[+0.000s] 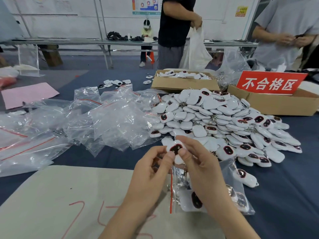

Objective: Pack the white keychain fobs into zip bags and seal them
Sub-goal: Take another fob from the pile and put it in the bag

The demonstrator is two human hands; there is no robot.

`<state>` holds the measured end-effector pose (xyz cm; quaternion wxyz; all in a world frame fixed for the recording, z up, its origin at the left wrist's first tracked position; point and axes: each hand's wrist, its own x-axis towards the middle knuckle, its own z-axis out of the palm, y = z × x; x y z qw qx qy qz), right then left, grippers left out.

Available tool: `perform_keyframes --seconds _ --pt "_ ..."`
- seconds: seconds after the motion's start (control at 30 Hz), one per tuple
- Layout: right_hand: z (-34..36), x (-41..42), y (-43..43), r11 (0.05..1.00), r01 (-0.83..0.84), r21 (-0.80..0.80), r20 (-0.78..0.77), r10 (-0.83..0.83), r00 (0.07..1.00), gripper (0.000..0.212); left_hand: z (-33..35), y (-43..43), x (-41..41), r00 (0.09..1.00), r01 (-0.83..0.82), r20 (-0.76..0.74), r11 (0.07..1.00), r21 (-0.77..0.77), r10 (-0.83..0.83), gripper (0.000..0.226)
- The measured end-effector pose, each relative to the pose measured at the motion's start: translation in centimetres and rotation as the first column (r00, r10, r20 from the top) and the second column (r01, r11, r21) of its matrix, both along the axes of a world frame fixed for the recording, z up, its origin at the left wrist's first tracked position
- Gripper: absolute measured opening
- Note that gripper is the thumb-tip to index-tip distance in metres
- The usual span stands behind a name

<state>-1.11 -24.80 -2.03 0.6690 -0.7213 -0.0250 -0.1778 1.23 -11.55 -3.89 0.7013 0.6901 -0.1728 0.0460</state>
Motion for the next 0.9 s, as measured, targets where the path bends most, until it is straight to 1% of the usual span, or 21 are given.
perform_keyframes --seconds 0.07,0.17,0.27,0.4,0.53,0.67,0.9 --pt "-0.37 0.04 -0.01 1.0 -0.008 -0.027 -0.028 0.008 1.0 0.024 0.03 0.17 0.24 0.999 -0.04 0.026 0.999 0.002 0.04 0.013" --pt "-0.63 0.09 -0.39 0.998 -0.011 -0.055 -0.065 0.007 0.998 0.019 -0.03 0.23 0.34 0.998 -0.048 0.028 0.999 0.005 0.048 0.009" --pt "-0.37 -0.03 -0.61 0.999 -0.042 -0.022 -0.095 0.04 0.995 0.019 -0.33 0.25 0.34 0.998 -0.062 0.017 0.997 0.039 0.061 0.009" --pt "-0.09 -0.26 -0.74 0.997 -0.068 0.025 -0.116 0.07 0.991 0.017 -0.64 0.35 0.64 0.995 -0.095 0.042 0.992 0.086 0.091 0.012" --pt "-0.12 -0.14 -0.74 0.997 -0.07 0.026 -0.13 0.073 0.989 0.023 -0.63 0.51 0.78 0.997 -0.078 0.036 0.992 0.096 0.075 0.011" --pt "-0.44 0.11 -0.78 0.998 -0.054 0.022 -0.151 0.057 0.987 0.015 -0.5 0.68 0.72 0.998 -0.062 0.035 0.993 0.1 0.059 0.011" --pt "-0.44 0.05 -0.85 0.999 -0.04 0.032 -0.144 0.044 0.989 0.014 -0.54 0.57 0.58 0.999 -0.05 0.022 0.993 0.103 0.048 0.011"
